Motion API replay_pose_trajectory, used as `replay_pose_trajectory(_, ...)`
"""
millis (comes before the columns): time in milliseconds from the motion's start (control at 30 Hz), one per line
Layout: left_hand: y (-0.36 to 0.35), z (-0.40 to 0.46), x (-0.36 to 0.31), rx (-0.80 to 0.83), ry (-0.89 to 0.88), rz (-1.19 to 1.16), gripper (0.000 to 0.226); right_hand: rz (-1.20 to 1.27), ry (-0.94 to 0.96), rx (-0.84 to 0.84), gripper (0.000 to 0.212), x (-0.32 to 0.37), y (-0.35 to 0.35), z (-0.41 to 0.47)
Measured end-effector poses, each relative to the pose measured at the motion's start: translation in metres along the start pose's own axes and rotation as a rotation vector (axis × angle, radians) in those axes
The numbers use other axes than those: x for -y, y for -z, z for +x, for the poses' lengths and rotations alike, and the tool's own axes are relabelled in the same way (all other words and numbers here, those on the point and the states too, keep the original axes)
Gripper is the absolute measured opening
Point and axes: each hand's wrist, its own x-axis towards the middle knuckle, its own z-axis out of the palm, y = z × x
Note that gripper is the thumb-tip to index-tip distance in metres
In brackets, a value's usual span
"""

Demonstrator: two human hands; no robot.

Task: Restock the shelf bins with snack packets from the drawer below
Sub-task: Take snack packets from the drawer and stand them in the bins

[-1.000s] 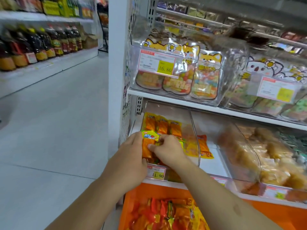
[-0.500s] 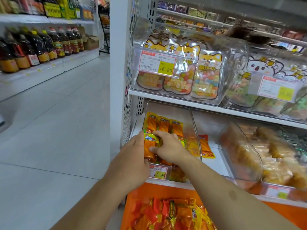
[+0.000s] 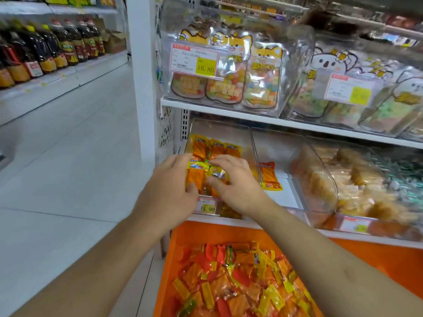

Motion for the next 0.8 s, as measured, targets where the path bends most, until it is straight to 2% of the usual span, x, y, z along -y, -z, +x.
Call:
replay_pose_trajectory(100, 0.000, -0.022, -0.019, 0.038, -0.091, -0.024, 0.051, 0.069, 0.118, -0.051, 0.031, -0.009, 0.019, -0.049)
replay_pose_trajectory(167, -0.009, -0.038, -0.030, 0.119, -0.131, -0.058, 0.042, 0.119, 0.094, -0.033, 0.024, -0.020, 0.026, -0.084)
replay_pose_trajectory(333, -0.064, -0.077, -0.043, 0.355, -0.136, -0.029, 0.032, 0.111, -0.143, 0.082, 0.013, -0.084, 0.014, -0.164)
replay_pose_trajectory(433, -0.112, -0.103, -0.032, 0.524, -0.101, 0.030, 0.034, 0.010, -0.349, 0.237, 0.008, -0.129, -0.005, -0.198)
replay_pose_trajectory(533, -0.159, -0.127, -0.010, 0.705, -0.063, 0.114, 0.036, -0.010, -0.480, 0.354, 0.014, -0.168, -0.027, -0.219)
replay_pose_trajectory(600, -0.188, -0.134, 0.005, 0.778, -0.020, 0.139, 0.039, -0.037, -0.510, 0.400, 0.029, -0.187, -0.043, -0.222)
replay_pose_trajectory(700, -0.226, -0.131, 0.021, 0.770, 0.053, 0.120, 0.045, -0.022, -0.509, 0.452, 0.056, -0.205, -0.071, -0.212)
replay_pose_trajectory(800, -0.258, -0.122, 0.028, 0.765, 0.111, 0.067, 0.054, -0.028, -0.435, 0.449, 0.055, -0.222, -0.110, -0.190)
